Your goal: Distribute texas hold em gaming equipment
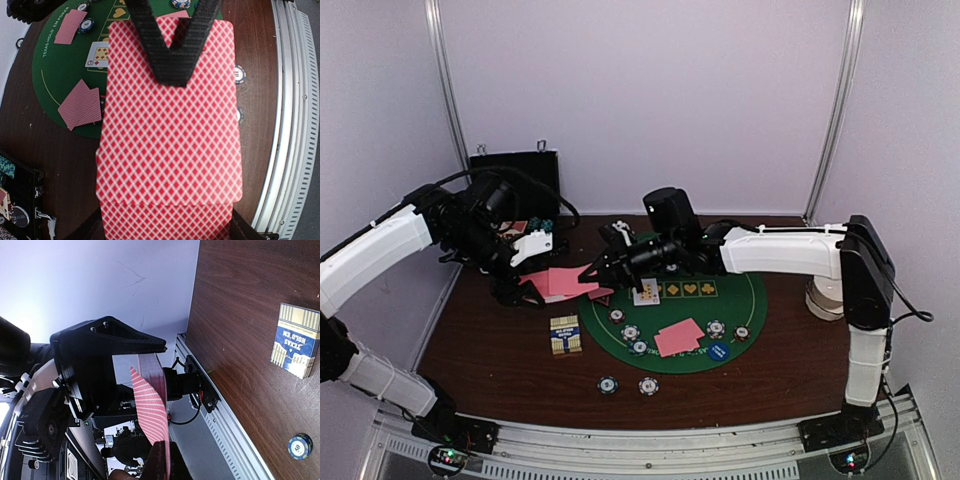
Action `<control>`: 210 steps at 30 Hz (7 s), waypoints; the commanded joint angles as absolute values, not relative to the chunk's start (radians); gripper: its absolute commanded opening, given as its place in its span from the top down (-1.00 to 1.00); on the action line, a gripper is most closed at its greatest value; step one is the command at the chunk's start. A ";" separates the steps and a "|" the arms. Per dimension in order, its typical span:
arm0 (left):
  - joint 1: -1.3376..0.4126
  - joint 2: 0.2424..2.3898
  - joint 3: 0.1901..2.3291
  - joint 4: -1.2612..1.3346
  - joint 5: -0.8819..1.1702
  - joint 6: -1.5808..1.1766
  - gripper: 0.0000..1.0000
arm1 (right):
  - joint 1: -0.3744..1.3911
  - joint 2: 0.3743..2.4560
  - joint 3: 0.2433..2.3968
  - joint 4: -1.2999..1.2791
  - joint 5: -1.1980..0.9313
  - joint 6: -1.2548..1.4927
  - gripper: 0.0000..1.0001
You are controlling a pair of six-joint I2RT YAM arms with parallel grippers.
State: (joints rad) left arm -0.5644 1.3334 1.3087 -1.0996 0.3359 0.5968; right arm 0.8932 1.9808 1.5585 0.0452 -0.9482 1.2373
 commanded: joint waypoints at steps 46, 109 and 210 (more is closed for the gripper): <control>-0.563 1.298 1.301 -1.085 0.339 0.604 1.00 | 0.889 1.953 1.385 0.183 -0.954 1.260 0.90; -0.563 1.280 1.301 -1.111 0.321 0.610 1.00 | 0.953 2.292 1.753 -0.436 0.635 -0.525 1.00; -0.563 1.318 1.349 -1.090 0.342 0.595 1.00 | 1.031 2.280 1.874 0.203 -0.851 1.300 -0.64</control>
State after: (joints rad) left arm -0.5636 1.3205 1.3163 -1.1236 0.3149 0.5999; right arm 1.0256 2.2574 1.8301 0.1970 -0.8375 1.2938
